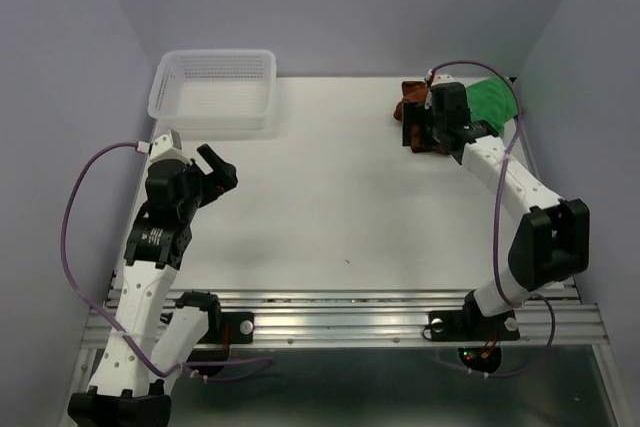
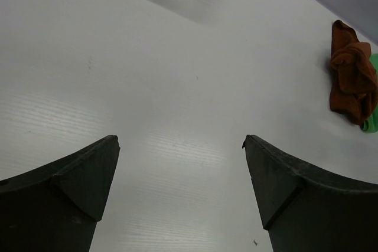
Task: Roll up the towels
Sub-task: Grab a towel with the right arm
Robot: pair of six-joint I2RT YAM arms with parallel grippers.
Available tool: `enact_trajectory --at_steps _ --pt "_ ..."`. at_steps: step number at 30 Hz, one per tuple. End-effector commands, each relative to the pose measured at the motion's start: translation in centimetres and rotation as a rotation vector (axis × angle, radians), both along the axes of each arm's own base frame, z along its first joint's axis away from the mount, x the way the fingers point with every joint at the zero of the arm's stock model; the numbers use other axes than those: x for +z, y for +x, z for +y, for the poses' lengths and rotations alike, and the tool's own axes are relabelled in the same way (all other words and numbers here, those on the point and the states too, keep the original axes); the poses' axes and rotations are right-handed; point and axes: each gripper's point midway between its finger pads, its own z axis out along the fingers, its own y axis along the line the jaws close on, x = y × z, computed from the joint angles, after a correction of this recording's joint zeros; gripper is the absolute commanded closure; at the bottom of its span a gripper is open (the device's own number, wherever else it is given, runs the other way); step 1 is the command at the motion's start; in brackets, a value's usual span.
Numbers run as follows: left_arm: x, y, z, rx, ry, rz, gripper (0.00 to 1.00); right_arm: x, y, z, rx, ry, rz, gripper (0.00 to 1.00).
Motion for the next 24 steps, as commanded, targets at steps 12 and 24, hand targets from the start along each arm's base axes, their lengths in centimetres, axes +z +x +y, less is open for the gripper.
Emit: enact_trajectory --at_steps 12,24 --pt "0.3 0.4 -0.2 -0.014 -0.004 -0.025 0.01 -3.5 13.6 -0.9 -0.002 -0.3 -0.076 0.09" --pt "0.1 0.5 -0.1 -0.002 -0.003 -0.013 0.01 -4.7 13.5 -2.0 -0.112 -0.296 -0.054 0.99"
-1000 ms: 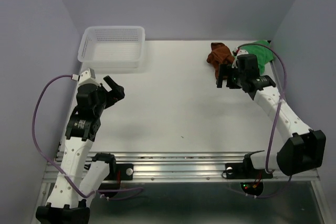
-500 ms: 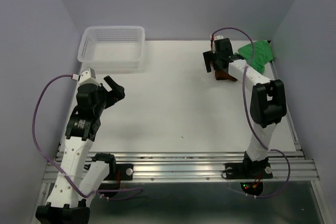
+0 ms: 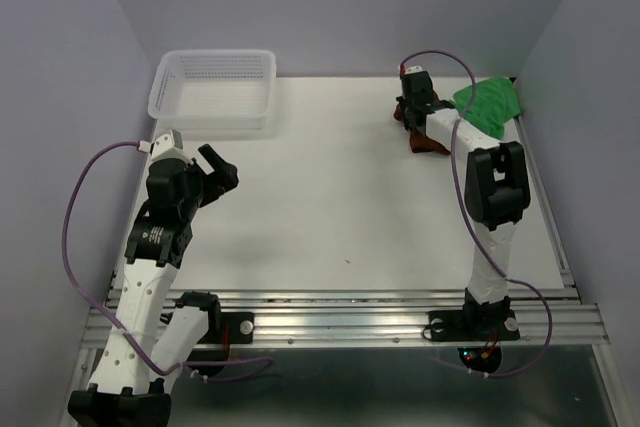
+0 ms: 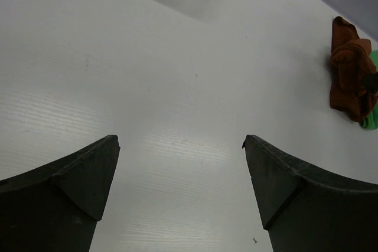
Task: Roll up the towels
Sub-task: Grab a towel with the right arm
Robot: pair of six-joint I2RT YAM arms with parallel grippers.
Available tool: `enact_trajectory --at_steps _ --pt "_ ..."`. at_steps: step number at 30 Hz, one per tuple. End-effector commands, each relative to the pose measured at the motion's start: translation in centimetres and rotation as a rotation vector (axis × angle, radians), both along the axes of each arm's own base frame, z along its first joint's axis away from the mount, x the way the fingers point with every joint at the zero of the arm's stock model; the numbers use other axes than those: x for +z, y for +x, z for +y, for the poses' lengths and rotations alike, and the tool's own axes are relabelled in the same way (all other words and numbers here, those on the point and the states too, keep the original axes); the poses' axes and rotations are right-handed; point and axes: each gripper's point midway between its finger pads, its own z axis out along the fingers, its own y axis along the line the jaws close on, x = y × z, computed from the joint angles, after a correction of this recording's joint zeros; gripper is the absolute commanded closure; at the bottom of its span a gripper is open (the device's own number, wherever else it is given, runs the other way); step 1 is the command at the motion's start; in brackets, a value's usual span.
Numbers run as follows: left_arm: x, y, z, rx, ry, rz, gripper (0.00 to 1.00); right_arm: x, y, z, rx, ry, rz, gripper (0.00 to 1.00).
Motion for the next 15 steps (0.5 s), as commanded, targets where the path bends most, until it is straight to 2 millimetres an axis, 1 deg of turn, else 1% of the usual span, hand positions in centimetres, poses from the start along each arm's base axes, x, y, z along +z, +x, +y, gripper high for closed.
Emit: enact_trajectory --at_steps 1,2,4,5,6,7,8,9,10,11,12,15 --pt "0.3 0.4 0.1 0.006 -0.002 -0.024 0.01 3.8 1.0 -0.5 -0.067 0.028 -0.113 0.99" --pt "0.3 0.5 0.0 0.0 -0.004 -0.022 0.01 5.1 0.8 -0.4 -0.069 0.05 -0.138 0.99" --pt "0.3 0.5 -0.1 -0.003 -0.009 -0.025 0.01 6.7 0.4 0.1 -0.059 0.102 -0.165 0.99" --pt "0.3 0.5 -0.3 -0.01 -0.014 -0.026 0.01 7.4 0.1 1.1 -0.019 0.153 -0.169 0.99" --pt "0.4 0.4 -0.8 -0.032 -0.03 -0.027 0.01 9.7 -0.6 1.9 0.019 0.197 -0.193 0.99" --pt "0.3 0.3 -0.9 -0.037 -0.037 -0.026 0.01 11.0 -1.1 2.7 0.038 0.26 -0.208 0.99" --pt "0.4 0.3 -1.3 -0.056 -0.048 -0.031 0.01 11.9 -1.7 4.5 0.113 0.335 -0.198 0.99" --pt "0.5 0.2 -1.5 -0.067 -0.056 -0.036 0.01 14.7 -2.6 5.4 0.162 0.387 -0.23 0.99" --pt "0.3 0.1 -1.8 -0.077 -0.065 -0.034 0.01 15.6 -3.4 6.3 0.186 0.447 -0.221 0.99" --pt "0.4 0.0 -2.2 -0.099 -0.078 -0.039 0.01 17.1 -4.6 8.5 0.277 0.524 -0.208 0.99" --pt "0.6 -0.1 -2.3 -0.106 -0.085 -0.045 0.01 19.3 -5.8 9.9 0.327 0.575 -0.224 0.99" --pt "0.9 -0.4 -3.1 -0.141 -0.111 -0.059 0.01 23.5 -8.5 13.5 0.472 0.674 -0.244 0.99"
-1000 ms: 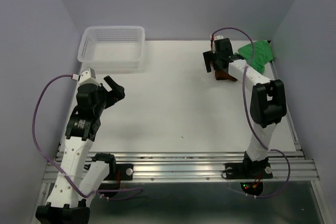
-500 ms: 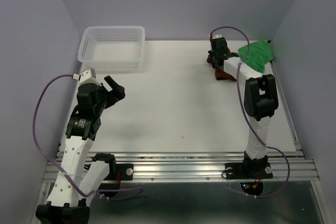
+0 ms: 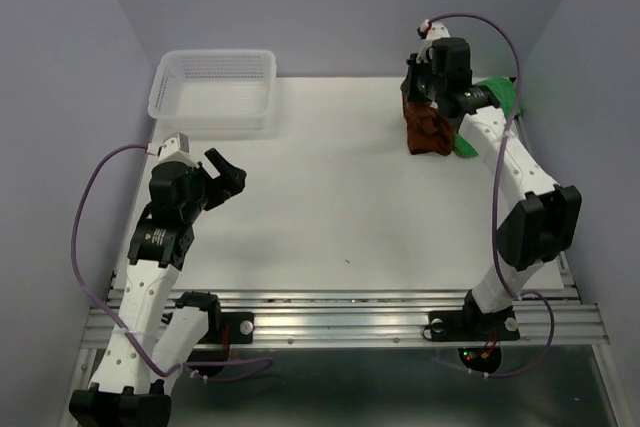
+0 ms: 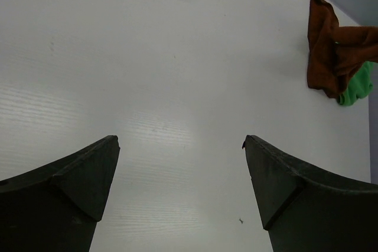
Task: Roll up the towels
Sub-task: Grab a towel with the right arm, then move the towel to the center of the board
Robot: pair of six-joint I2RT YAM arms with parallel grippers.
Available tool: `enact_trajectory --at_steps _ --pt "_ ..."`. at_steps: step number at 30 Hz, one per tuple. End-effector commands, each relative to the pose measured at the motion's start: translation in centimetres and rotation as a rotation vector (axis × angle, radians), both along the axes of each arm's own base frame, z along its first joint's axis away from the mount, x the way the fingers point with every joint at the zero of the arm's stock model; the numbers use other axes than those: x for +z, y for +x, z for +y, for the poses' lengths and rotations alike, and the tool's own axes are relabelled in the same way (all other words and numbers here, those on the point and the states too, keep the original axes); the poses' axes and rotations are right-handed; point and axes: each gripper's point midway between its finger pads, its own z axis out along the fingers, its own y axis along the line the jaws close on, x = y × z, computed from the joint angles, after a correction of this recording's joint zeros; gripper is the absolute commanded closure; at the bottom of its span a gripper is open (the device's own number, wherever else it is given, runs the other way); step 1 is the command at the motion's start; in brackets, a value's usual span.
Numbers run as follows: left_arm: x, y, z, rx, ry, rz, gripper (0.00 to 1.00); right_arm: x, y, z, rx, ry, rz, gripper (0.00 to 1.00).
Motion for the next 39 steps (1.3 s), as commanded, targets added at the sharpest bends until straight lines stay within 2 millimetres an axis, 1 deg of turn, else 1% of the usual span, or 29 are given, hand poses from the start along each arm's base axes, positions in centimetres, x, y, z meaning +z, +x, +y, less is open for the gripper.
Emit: enact_trajectory --at_steps 1,3,4,7,8,9,11,13,15,17,18,19,20,21,22,23,24,25,26,28,29,30,32,33,34,35,36,37,39 --pt "1.9 -0.2 -1.4 -0.072 -0.053 -0.077 0.01 10.8 -5.5 8.5 0.316 0.239 -0.128 0.99" --pt "2.5 -0.4 -1.8 -0.091 -0.067 -0.09 0.01 14.2 -7.7 11.3 0.42 0.276 -0.172 0.99" --pt "2.8 -0.5 -1.9 -0.098 -0.07 -0.097 0.01 17.9 -9.8 13.5 0.498 0.321 -0.22 0.99" --pt "3.7 -0.9 -2.1 -0.109 -0.082 -0.118 0.01 23.6 -12.6 15.8 0.599 0.434 -0.289 0.99" --pt "4.0 -1.1 -2.2 -0.113 -0.087 -0.123 0.01 27.0 -13.7 16.1 0.655 0.481 -0.364 0.99" --pt "4.1 -1.1 -2.2 -0.111 -0.088 -0.125 0.01 27.9 -14.3 16.2 0.672 0.506 -0.367 0.99" --pt "4.8 -1.3 -2.3 -0.119 -0.095 -0.136 0.01 31.0 -15.7 16.1 0.709 0.568 -0.435 0.99" --pt "5.2 -1.6 -2.3 -0.116 -0.099 -0.145 0.01 32.1 -16.1 15.7 0.69 0.614 -0.453 0.99" --pt "5.3 -1.8 -2.1 -0.108 -0.095 -0.148 0.01 32.0 -15.6 14.8 0.611 0.635 -0.446 0.99" --pt "4.9 -1.9 -1.8 -0.09 -0.089 -0.138 0.01 30.0 -14.4 13.0 0.455 0.634 -0.412 0.99" --pt "4.7 -1.9 -1.7 -0.086 -0.09 -0.134 0.01 28.8 -13.5 11.7 0.377 0.625 -0.4 0.99" --pt "4.0 -1.9 -1.6 -0.075 -0.093 -0.115 0.01 25.8 -12.8 9.8 0.283 0.599 -0.356 0.99" --pt "3.6 -1.9 -1.6 -0.07 -0.095 -0.102 0.01 23.9 -12.5 8.7 0.25 0.58 -0.329 0.99" --pt "3.1 -1.8 -1.6 -0.068 -0.098 -0.089 0.01 21.9 -11.5 6.7 0.184 0.558 -0.312 0.99" --pt "2.6 -1.8 -1.7 -0.067 -0.102 -0.076 0.01 15.5 -10.9 6.3 0.155 0.495 -0.208 0.99" --pt "1.5 -1.8 -1.7 -0.066 -0.104 -0.052 0.01 14.0 -12.0 5.2 0.144 0.473 -0.201 0.99" --pt "1.1 -1.6 -1.8 -0.061 -0.116 -0.039 0.01 11.6 -11.9 4.0 0.091 0.444 -0.183 0.99" --pt "0.6 -1.6 -1.9 -0.06 -0.123 -0.025 0.01 8.9 -12.2 3.4 0.065 0.41 -0.153 0.99" --pt "-0.3 -1.5 -2.0 -0.061 -0.13 -0.003 0.01 4.2 -12.4 1.1 -0.021 0.352 -0.119 0.99" --pt "-1.2 -1.4 -2.2 -0.062 -0.141 0.022 0.01 0.2 -12.7 -1.3 -0.11 0.297 -0.093 0.99" --pt "-2.2 -1.4 -2.2 -0.058 -0.143 0.048 0.01 -1.6 -12.8 -2.9 -0.156 0.28 -0.075 0.99" --pt "-2.9 -1.4 -2.4 -0.056 -0.155 0.075 0.01 -4.8 -13.5 -3.8 -0.185 0.252 -0.022 0.99" --pt "-5.2 -1.6 -2.4 -0.043 -0.165 0.137 0.01 -7.7 -14.1 -5.3 -0.232 0.227 0.029 0.99" --pt "-6.2 -1.6 -2.6 -0.035 -0.181 0.17 0.01 -10.3 -14.8 -5.7 -0.25 0.2 0.083 0.99" --pt "-7.1 -1.6 -2.8 -0.035 -0.188 0.191 0.01 -11.5 -14.9 -6.5 -0.28 0.181 0.103 0.99" --pt "-8.7 -2.0 -2.9 -0.036 -0.194 0.228 0.01 -12.5 -14.9 -7.2 -0.304 0.161 0.12 0.99" --pt "-9.3 -1.8 -3.3 -0.043 -0.2 0.242 0.01 -13.4 -14.8 -8.6 -0.358 0.135 0.133 0.99" --pt "-10.0 -1.9 -3.6 -0.045 -0.203 0.263 0.01 -14.6 -14.6 -9.3 -0.389 0.119 0.163 0.99" --pt "-11.9 -2.3 -4.3 -0.047 -0.192 0.327 0.01 -15.2 -14.2 -11.0 -0.469 0.101 0.175 0.9"
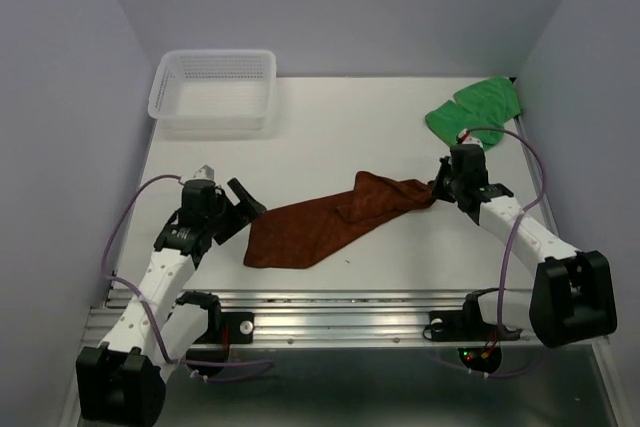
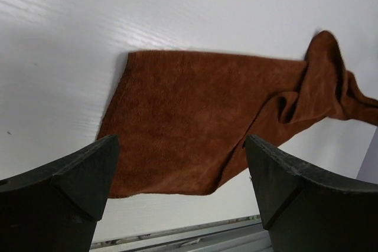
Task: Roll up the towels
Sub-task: Move the towel to the center of the board, then flatten the towel
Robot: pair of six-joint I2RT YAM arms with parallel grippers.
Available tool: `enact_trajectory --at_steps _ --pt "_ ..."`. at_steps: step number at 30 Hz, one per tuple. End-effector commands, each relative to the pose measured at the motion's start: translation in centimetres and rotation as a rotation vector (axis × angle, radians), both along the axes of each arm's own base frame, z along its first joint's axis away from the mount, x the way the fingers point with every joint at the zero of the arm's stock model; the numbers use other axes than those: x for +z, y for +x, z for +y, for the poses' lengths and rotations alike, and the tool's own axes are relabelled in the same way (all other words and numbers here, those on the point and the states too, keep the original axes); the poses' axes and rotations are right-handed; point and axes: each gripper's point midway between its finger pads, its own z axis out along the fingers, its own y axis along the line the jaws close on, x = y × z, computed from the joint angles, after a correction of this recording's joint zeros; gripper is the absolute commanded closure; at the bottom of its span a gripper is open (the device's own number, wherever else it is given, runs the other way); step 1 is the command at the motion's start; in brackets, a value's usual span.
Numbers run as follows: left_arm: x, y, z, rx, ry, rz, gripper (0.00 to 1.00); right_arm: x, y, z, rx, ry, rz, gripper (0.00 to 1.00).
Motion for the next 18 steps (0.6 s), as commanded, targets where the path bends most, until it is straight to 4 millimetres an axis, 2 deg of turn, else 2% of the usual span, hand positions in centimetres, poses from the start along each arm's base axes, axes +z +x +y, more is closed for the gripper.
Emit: enact_trajectory --at_steps 1,2,4,7,9,11,13,14,16,17,18 --pt "-1.4 0.2 -1.8 -0.012 -0.012 0.032 0.01 1.0 3.0 -4.2 -0.19 -0.081 -0.079 0.76" --pt "-2.8 -0.3 -1.9 -0.007 0.008 0.093 0.01 0.7 2.8 -4.8 -0.219 -0.099 -0.059 0.55" --pt "-4.0 -0.9 -2.2 0.004 0.034 0.155 0.01 0.5 2.7 -6.2 -0.283 -0.141 -0.034 0.5" --pt "-5.4 -1.2 -1.4 0.057 0.096 0.229 0.01 0.7 2.7 -7.5 -0.347 -0.203 0.019 0.04" --pt "-5.6 -1.0 -0.3 0.108 0.153 0.254 0.01 1.7 3.4 -6.9 -0.31 -0.193 0.026 0.0" --pt "-5.4 -0.5 -0.6 0.098 0.145 0.241 0.01 2.2 3.4 -5.4 -0.203 -0.162 0.037 0.0" --pt "-5.5 -0.1 -1.3 0.07 0.127 0.235 0.01 3.5 3.6 -3.6 -0.11 -0.1 -0.009 0.0" --pt "-5.6 0.2 -1.7 0.06 0.118 0.232 0.01 4.1 3.0 -1.1 -0.012 -0.053 -0.026 0.0" --pt "-5.4 0.5 -2.1 0.041 0.121 0.225 0.01 4.3 2.1 1.5 0.085 -0.035 -0.042 0.0" --pt "-5.4 0.9 -2.3 0.035 0.124 0.221 0.01 3.8 1.0 3.8 0.185 -0.01 -0.035 0.0" --pt "-5.4 0.9 -2.6 0.027 0.124 0.221 0.01 3.8 0.7 4.8 0.224 0.015 -0.03 0.0"
